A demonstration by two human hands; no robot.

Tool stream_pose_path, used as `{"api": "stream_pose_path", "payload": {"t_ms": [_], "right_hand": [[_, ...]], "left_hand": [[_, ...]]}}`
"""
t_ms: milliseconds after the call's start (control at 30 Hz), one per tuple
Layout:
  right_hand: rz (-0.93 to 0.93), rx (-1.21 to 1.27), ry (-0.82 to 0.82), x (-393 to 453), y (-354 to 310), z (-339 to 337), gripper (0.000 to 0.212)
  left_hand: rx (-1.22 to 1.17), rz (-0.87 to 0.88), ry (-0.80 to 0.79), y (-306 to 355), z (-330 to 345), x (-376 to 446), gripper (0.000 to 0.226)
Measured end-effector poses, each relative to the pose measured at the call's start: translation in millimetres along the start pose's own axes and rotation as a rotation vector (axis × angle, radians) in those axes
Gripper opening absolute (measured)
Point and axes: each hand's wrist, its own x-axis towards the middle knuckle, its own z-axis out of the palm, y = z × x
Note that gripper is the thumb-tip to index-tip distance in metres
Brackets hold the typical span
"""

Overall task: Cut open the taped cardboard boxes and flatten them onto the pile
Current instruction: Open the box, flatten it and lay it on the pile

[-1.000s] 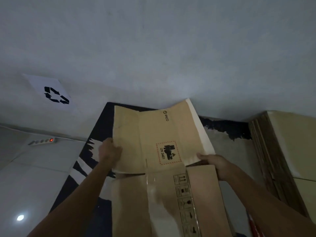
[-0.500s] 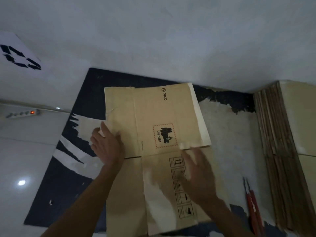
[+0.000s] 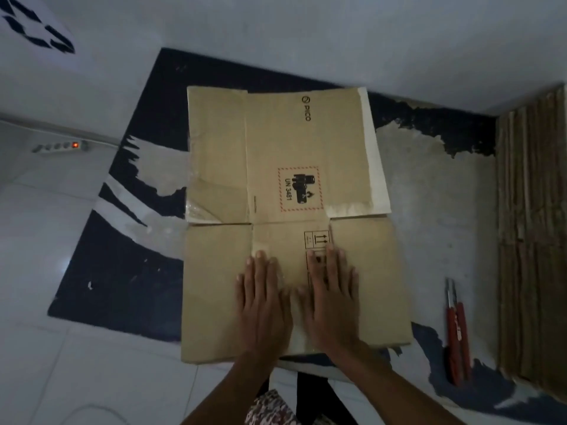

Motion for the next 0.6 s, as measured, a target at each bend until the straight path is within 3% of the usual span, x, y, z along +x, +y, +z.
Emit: {"api": "stream_pose_path", "payload": {"t_ms": [267, 433, 600], "right_hand": [[-0.066, -0.077, 0.076, -18.4, 5.5, 17.8, 0.063], [-0.109, -0.117, 0.163, 5.7, 17.2, 9.3, 0.045], [-0.116, -0.077, 0.207, 7.8, 14.4, 10.0, 0.042]], "left_hand": [[0.160, -0.070, 0.045, 10.0, 13.9, -6.7, 0.060], [0.142, -0.103, 0.063, 12.7, 15.9, -9.4, 0.059], [0.127, -0.116, 0.120, 11.3, 15.9, -8.6, 0.056]]}}
